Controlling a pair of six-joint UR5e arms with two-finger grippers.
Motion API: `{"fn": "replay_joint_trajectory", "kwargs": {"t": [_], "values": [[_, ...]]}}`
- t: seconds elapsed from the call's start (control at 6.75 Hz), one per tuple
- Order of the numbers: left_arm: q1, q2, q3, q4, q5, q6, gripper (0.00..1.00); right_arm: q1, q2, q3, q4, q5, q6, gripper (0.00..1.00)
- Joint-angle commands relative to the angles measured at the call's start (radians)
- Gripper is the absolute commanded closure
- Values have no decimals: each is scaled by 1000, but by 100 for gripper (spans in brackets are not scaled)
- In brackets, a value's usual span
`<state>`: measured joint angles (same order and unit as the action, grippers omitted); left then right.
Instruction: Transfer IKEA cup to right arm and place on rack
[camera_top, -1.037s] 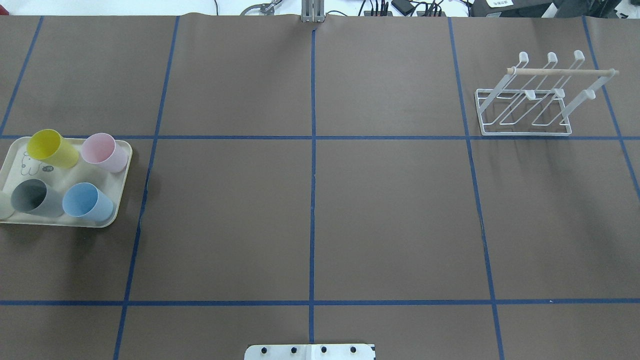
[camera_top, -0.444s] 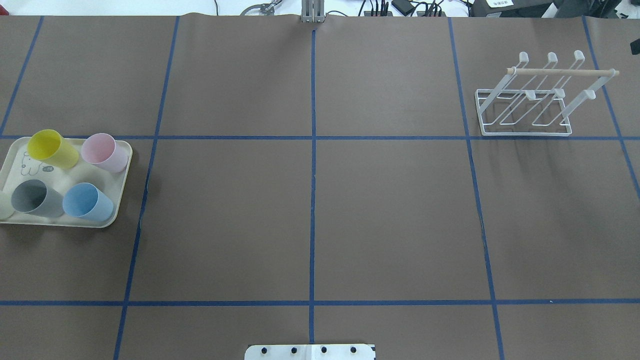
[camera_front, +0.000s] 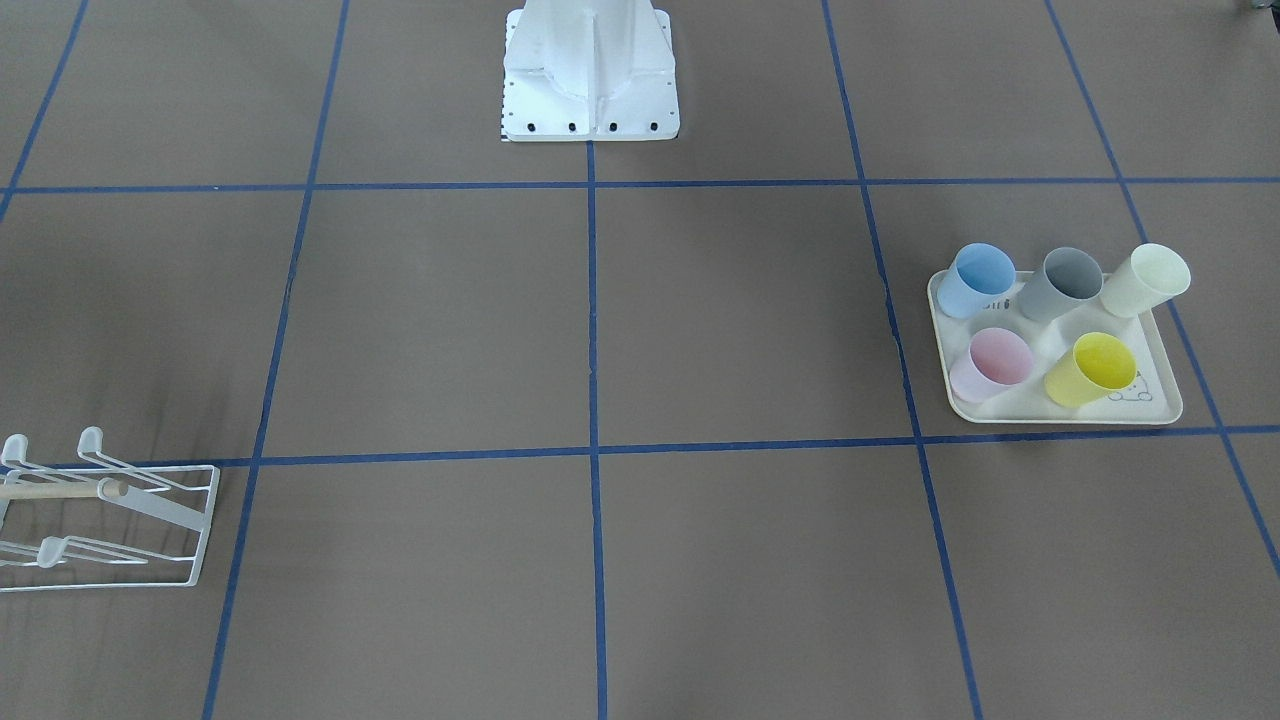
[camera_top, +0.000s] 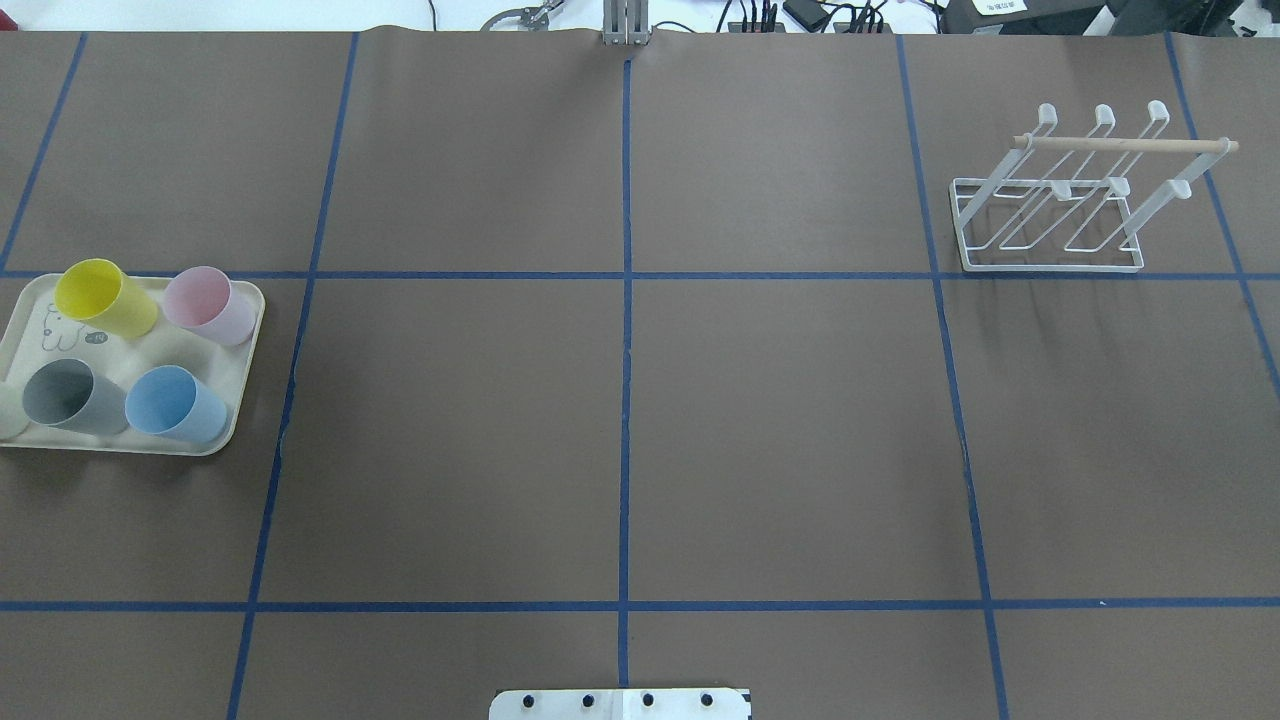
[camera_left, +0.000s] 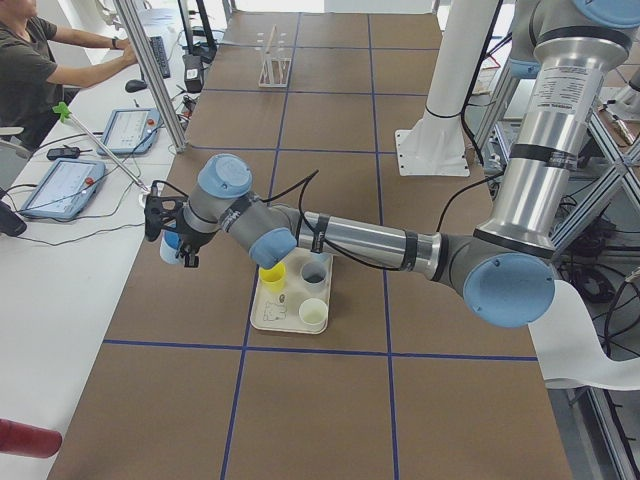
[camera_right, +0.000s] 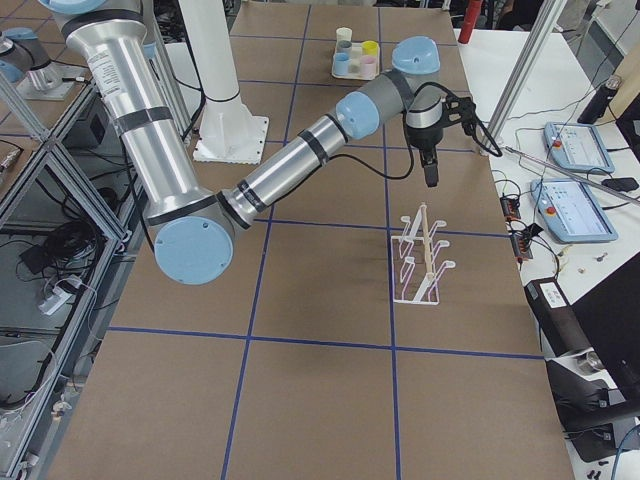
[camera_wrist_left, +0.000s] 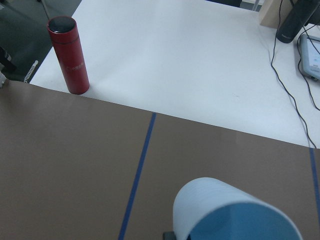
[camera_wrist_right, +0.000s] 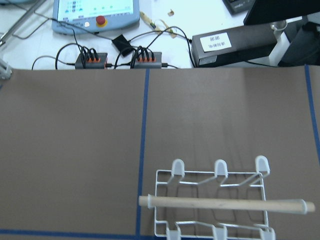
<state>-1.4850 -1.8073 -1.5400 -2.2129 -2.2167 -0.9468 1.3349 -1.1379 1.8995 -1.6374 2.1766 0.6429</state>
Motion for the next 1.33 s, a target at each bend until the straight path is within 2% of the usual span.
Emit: {"fn": "replay_joint_trajectory", "kwargs": {"t": [0.0, 0.15, 0.44, 0.59, 0.89, 1.04, 1.19], "values": [[118, -3, -119, -4, 17, -285, 100, -157, 82, -6, 160, -194, 361, 0], [185, -30, -165, -10, 47, -431, 100, -242, 82, -13, 304, -283, 523, 0], [311, -79, -204, -101, 112, -735, 100, -311, 127, 3, 335, -293, 738, 0], [354, -90, -201, -199, 144, -880, 100, -354, 169, 0, 369, -313, 818, 0], [432, -102, -172, -417, 195, -1053, 100, -504, 179, -8, 528, -510, 976, 0], [448, -121, -158, -480, 221, -1132, 100, -551, 185, -8, 588, -564, 1070, 0], [504, -125, -148, -575, 329, -1278, 100, -571, 202, -16, 650, -575, 1139, 0]]}}
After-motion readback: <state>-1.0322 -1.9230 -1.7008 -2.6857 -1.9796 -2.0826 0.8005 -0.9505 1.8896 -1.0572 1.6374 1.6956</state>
